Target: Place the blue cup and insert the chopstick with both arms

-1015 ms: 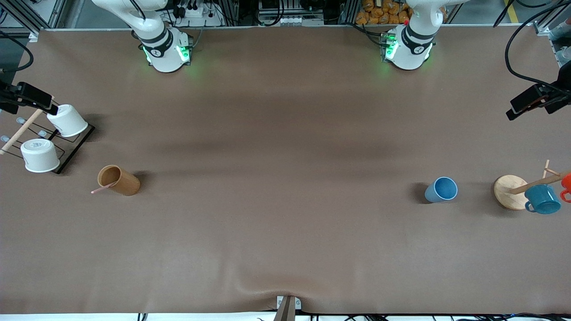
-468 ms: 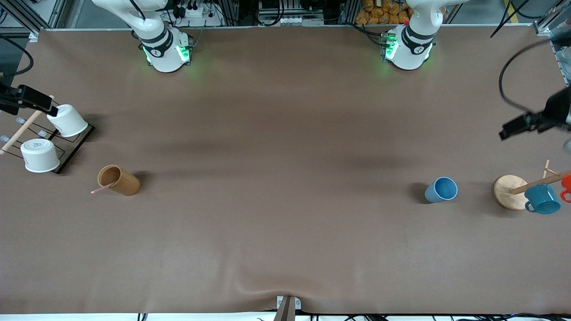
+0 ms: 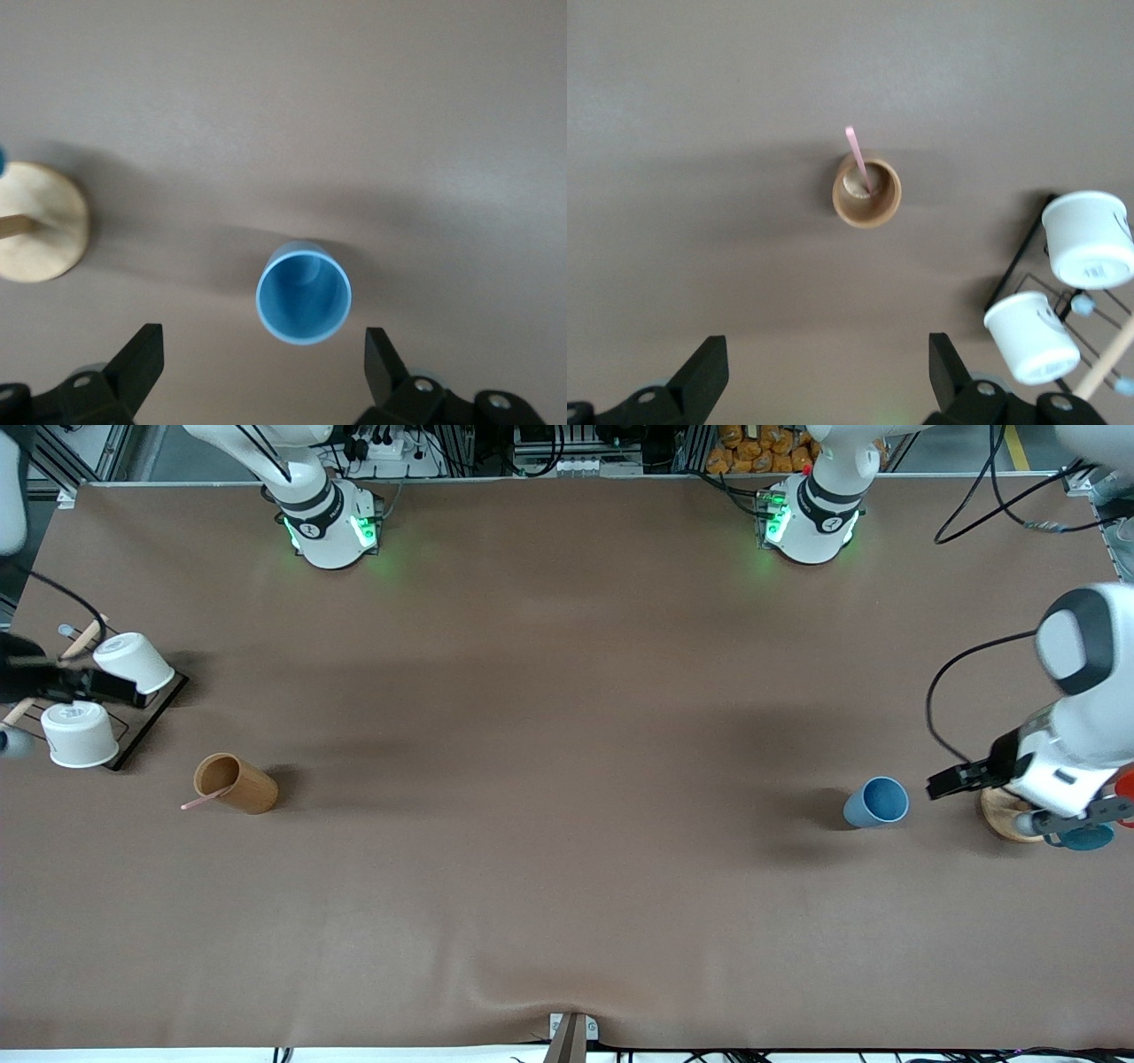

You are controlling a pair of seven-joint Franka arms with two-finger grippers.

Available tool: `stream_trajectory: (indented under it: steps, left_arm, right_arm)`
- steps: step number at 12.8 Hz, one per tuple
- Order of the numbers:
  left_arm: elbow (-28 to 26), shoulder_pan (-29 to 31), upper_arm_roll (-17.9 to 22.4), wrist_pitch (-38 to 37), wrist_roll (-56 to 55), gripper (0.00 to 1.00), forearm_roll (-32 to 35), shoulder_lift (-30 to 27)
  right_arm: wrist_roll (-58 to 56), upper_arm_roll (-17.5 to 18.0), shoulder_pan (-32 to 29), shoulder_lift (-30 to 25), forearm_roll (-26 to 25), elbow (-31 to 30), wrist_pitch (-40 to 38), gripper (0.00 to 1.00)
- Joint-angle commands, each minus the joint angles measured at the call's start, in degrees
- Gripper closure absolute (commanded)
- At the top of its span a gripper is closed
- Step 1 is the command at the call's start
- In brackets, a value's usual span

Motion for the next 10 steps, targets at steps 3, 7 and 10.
stream_trajectory:
  steps: [3, 7, 10]
  left_arm:
    - [-7.82, 2.60, -0.18, 9.08, 3.12, 0.00, 1.30, 2.12]
    - [-8.46, 5.25, -0.27, 13.42, 5.77, 0.00, 1.30, 6.42]
    - [-8.46, 4.99, -0.45, 13.07, 5.77, 0.00, 1.30, 5.82]
  right_arm:
    - [-8.25, 0.47, -1.19, 7.08, -0.94, 0.89, 9.10, 0.00]
    - [-8.70, 0.38, -1.37, 13.85, -1.03, 0.97, 13.50, 0.00]
    - [-8.53, 0.47, -1.28, 17.10, -0.94, 0.89, 17.10, 0.00]
